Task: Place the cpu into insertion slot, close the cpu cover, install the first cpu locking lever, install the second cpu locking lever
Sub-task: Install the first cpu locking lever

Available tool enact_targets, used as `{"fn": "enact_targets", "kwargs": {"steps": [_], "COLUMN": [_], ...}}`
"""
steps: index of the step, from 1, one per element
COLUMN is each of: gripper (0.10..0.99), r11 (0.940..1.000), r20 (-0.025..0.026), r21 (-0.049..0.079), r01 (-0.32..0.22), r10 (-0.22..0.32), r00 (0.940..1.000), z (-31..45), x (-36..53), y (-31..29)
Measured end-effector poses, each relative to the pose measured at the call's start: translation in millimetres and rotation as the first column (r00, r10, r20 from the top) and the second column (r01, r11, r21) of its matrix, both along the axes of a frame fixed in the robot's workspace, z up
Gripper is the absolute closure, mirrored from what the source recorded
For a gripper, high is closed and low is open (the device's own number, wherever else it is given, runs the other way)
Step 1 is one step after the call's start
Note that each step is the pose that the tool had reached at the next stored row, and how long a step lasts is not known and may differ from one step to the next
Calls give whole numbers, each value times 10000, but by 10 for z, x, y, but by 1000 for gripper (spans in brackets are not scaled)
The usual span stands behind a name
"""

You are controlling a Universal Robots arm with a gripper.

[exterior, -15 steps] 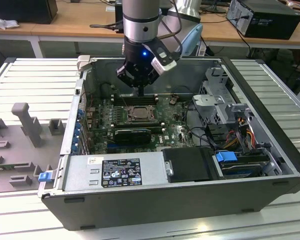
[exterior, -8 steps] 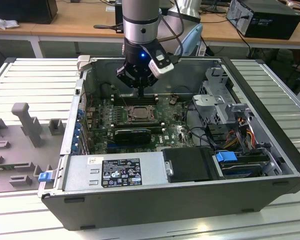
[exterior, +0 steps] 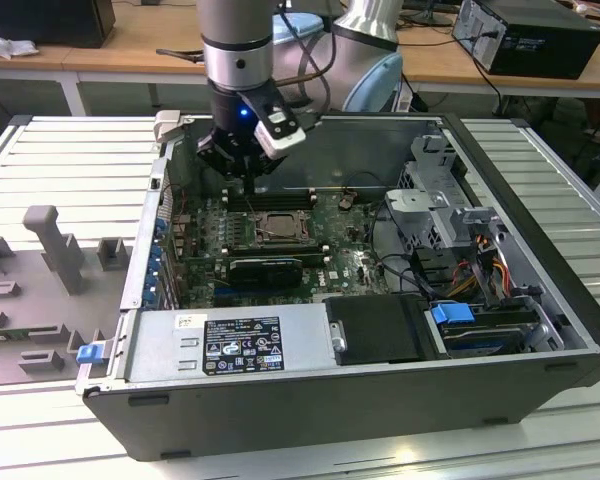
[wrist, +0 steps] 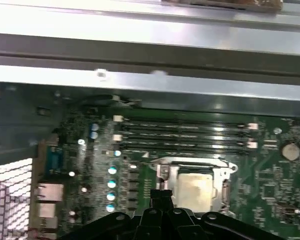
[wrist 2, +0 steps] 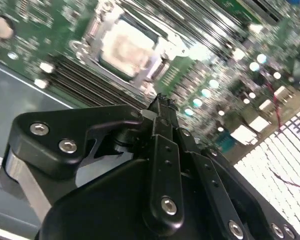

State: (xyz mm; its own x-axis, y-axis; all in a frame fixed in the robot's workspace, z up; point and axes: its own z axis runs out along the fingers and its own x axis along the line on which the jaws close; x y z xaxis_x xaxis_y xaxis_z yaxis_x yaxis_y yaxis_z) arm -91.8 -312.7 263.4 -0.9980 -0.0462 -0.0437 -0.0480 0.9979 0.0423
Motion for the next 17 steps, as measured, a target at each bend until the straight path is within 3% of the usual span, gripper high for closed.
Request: {"fn": "enact_targets", "kwargs": {"steps": [5,7,9,12,17], "gripper": [980,980,980,980,980], "r11": [10000,10000,10000,10000,9999], "r20": [2,-1,-2,-4,-15], "r21": [2,-1,0,1,0], "r01": [9,18,32,80,113], "r10": [-9,-18,-32,-80,-113], "r00": [10000,10000,10000,10000,9999], "z": [-32,-63,-89,-91,-103], "x": [-207,-270,-271,-222,60], "y": [28,83,156,204,214]}}
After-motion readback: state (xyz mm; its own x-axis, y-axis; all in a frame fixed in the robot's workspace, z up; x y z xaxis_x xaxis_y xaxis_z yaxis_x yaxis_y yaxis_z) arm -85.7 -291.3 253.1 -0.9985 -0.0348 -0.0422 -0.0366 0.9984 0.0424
